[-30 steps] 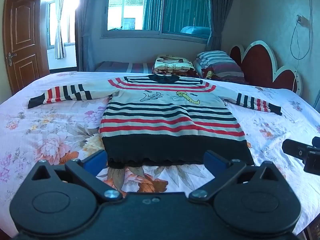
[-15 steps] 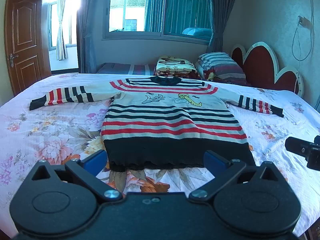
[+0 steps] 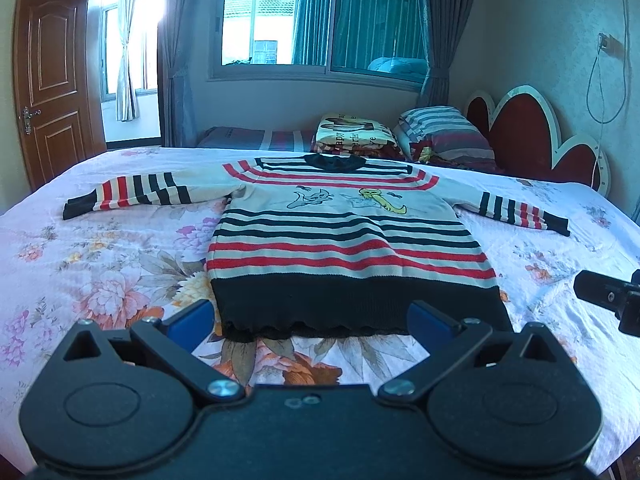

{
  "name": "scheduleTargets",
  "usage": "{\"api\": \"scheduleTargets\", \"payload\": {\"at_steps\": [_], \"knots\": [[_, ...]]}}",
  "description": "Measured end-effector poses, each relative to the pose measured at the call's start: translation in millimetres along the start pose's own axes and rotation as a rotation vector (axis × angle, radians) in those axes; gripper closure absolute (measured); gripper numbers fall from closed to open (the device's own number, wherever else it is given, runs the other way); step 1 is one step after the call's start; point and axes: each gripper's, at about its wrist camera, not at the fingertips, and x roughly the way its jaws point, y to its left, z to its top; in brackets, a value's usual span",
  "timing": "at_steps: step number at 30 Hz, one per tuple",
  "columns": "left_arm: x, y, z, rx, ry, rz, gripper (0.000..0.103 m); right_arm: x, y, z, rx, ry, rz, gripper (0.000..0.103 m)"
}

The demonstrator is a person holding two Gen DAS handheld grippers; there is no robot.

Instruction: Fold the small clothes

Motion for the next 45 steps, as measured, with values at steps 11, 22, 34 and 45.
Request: {"api": "scheduleTargets", "payload": {"at_steps": [11,22,34,45], "knots": [[-0.2,0.6,0.0,0.002,0.0,0.0,0.0,-1.2,0.7,-1.0,0.004,-0.001,0.0,0.0],[-1.1,2.8,-0.3,0.0,-0.002,-0.002,0.0,-1.5,2.7,-0.9,0.009,0.001,-0.003,0.0],[-1.6,4.0,0.1,0.0,0.0,-0.002,0.0,-0.1,3.8,-2.1,0.008,0.001,-0.001,0.0],[-1.4,4.0,0.3,0.004,0.001,-0.004,0.0,0.9,6.3,-2.7,0.007,0.005,0.003,0.0]]}}
